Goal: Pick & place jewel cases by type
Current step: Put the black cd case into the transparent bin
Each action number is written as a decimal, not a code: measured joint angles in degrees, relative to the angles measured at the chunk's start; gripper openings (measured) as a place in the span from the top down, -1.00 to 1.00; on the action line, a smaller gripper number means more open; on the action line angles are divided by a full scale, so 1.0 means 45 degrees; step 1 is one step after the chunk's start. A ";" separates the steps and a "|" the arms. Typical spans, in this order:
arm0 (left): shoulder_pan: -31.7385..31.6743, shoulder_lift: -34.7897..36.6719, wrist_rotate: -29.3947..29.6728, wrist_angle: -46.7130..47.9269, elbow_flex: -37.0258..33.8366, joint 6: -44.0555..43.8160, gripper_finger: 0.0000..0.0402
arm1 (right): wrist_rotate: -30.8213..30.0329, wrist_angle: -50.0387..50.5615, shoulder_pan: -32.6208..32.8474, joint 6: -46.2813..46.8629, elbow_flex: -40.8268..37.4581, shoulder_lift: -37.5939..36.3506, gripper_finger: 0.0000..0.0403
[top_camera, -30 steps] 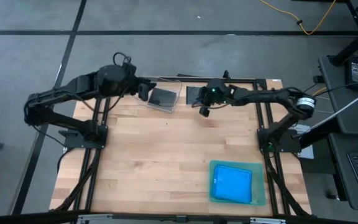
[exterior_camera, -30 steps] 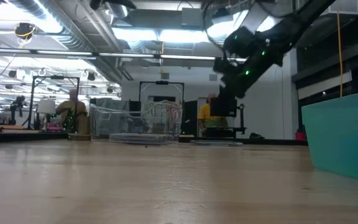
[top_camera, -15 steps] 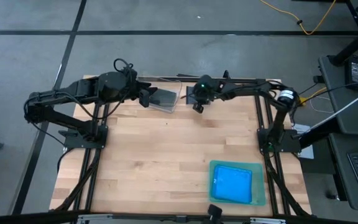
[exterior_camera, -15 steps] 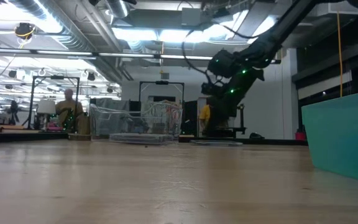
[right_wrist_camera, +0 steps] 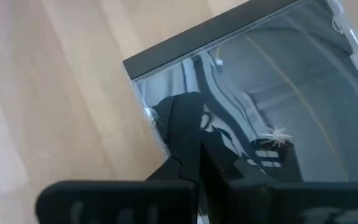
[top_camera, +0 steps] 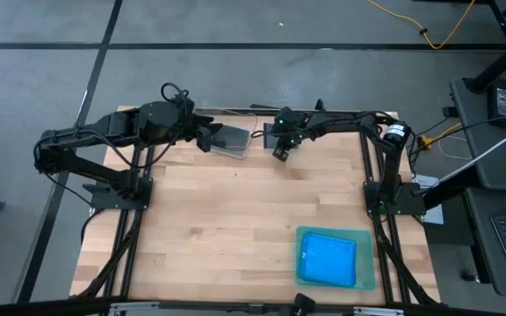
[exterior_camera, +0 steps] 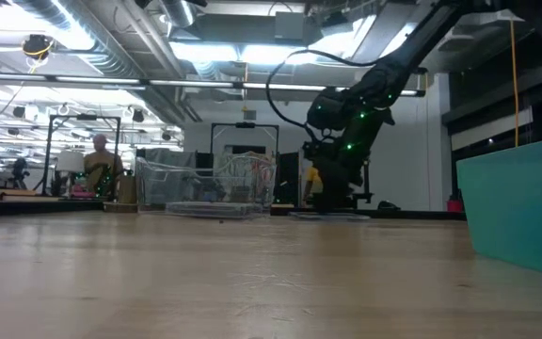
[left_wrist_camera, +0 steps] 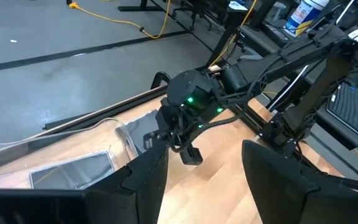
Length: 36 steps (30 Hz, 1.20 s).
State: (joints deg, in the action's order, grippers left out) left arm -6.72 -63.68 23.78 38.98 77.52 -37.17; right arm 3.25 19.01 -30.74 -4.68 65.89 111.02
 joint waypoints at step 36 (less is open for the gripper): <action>0.0570 0.0005 -0.0303 -0.0043 -0.0525 0.0546 0.02 | 0.1293 -0.0396 0.7798 0.5422 -0.0117 0.0064 0.96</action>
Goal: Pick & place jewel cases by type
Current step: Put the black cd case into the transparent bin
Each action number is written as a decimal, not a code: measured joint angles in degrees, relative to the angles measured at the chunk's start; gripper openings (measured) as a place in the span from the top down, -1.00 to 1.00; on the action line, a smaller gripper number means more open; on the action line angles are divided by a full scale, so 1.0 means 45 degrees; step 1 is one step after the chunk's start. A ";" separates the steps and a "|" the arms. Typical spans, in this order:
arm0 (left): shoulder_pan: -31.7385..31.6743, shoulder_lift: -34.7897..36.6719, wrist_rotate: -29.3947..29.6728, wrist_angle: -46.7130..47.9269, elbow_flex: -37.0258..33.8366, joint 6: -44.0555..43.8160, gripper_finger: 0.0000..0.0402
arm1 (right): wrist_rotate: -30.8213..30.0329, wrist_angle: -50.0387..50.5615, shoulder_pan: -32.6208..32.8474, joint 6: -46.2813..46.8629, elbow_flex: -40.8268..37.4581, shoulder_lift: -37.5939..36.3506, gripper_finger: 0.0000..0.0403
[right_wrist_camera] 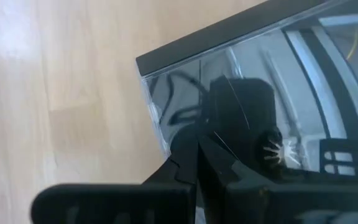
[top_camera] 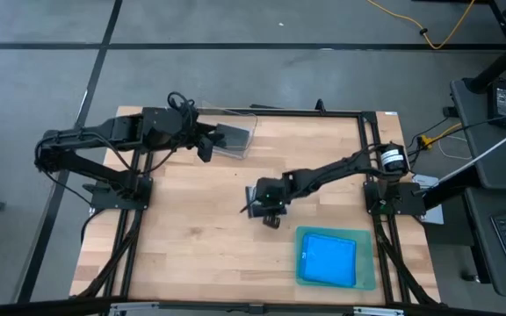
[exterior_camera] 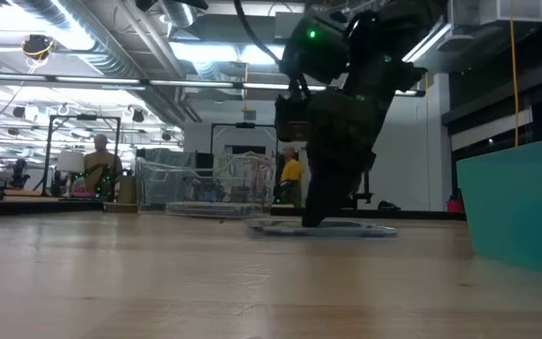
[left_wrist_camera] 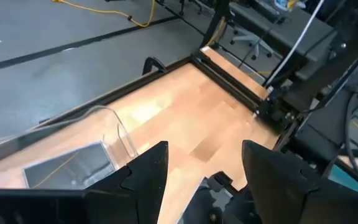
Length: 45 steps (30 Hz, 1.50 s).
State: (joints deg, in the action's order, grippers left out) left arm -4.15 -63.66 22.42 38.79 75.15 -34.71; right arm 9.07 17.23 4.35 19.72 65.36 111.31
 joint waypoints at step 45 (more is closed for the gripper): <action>0.3543 -0.0236 0.3340 0.1676 -0.0601 -0.5368 0.02 | -0.3856 0.5134 -0.1012 -0.4420 -0.1412 -0.9751 0.96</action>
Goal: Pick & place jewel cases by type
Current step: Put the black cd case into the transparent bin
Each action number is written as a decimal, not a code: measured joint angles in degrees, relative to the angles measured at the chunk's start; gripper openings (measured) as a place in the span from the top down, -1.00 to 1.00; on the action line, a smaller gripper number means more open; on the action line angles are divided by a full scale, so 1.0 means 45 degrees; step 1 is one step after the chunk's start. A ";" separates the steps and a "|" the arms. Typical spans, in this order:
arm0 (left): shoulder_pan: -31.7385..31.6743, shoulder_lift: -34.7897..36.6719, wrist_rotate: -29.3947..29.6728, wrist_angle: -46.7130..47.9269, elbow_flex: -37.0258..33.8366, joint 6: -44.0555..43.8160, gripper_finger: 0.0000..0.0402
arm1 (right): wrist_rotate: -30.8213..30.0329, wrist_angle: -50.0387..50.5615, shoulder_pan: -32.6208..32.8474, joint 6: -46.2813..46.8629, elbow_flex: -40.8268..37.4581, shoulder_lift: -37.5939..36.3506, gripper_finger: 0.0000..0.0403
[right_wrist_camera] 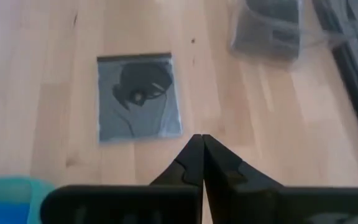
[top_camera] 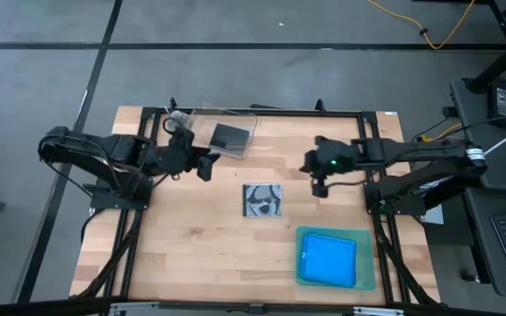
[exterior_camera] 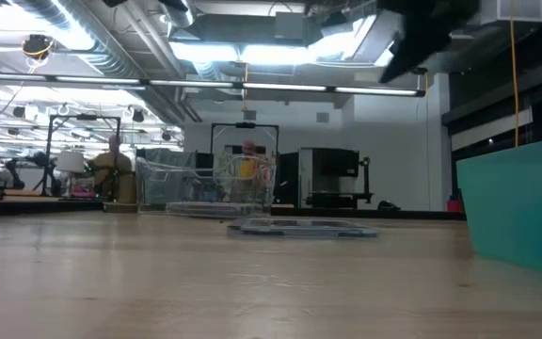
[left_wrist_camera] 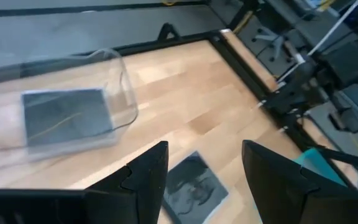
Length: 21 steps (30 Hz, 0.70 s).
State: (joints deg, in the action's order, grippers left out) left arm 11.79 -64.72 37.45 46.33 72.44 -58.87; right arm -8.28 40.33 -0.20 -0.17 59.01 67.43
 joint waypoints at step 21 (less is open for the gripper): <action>0.0389 -0.4899 -0.1505 0.1660 0.0000 -0.4127 0.02 | 0.0450 -0.3342 0.0009 0.0703 -0.4436 -0.0162 0.96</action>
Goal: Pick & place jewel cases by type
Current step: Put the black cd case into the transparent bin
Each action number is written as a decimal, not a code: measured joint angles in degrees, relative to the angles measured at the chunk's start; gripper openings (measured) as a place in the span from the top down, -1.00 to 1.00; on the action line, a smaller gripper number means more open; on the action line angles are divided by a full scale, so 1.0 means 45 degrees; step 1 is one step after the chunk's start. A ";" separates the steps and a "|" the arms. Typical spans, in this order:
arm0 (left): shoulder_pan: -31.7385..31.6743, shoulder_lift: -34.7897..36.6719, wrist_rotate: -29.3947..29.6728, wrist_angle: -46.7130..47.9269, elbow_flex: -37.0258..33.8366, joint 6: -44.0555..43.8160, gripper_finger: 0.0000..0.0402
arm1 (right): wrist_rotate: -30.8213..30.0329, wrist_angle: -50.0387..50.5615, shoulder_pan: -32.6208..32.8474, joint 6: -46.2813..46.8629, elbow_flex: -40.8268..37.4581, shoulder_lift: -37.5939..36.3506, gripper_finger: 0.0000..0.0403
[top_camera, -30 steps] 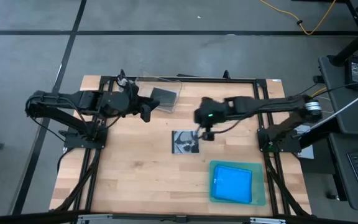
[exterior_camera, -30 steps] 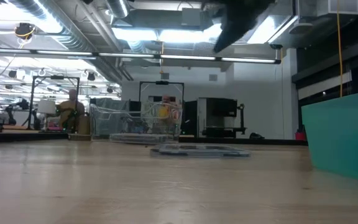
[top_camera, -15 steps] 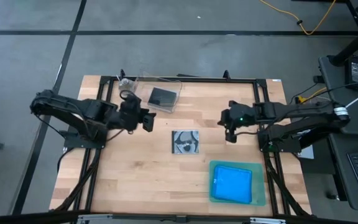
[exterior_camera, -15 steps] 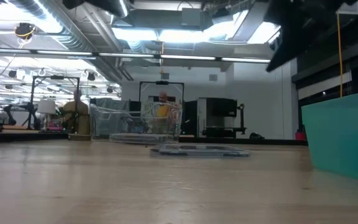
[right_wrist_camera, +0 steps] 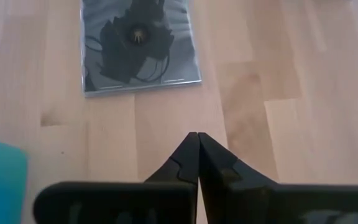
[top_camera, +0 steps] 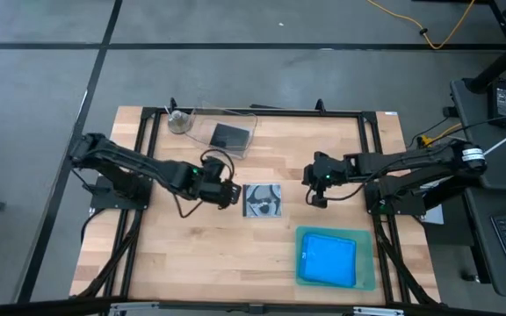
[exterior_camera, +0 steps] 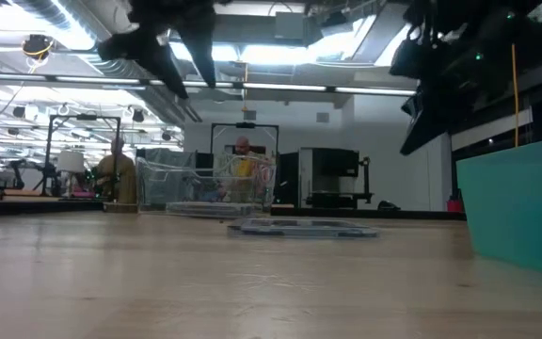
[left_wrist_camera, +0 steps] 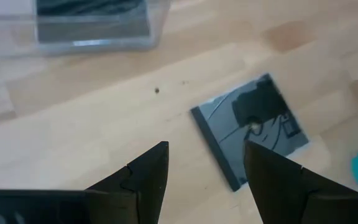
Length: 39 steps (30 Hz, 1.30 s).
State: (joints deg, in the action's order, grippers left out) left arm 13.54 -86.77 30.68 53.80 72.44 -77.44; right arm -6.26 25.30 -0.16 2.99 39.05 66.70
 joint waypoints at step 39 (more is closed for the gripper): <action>-0.1821 -0.0898 -0.4476 -1.0504 -0.5814 0.0258 0.02 | 0.2521 -0.3347 -0.0015 -0.0347 0.0005 0.5368 0.96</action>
State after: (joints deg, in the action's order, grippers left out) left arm 5.35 -90.80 10.54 6.53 46.28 -76.28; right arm 5.09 10.24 -0.23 1.43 39.07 90.86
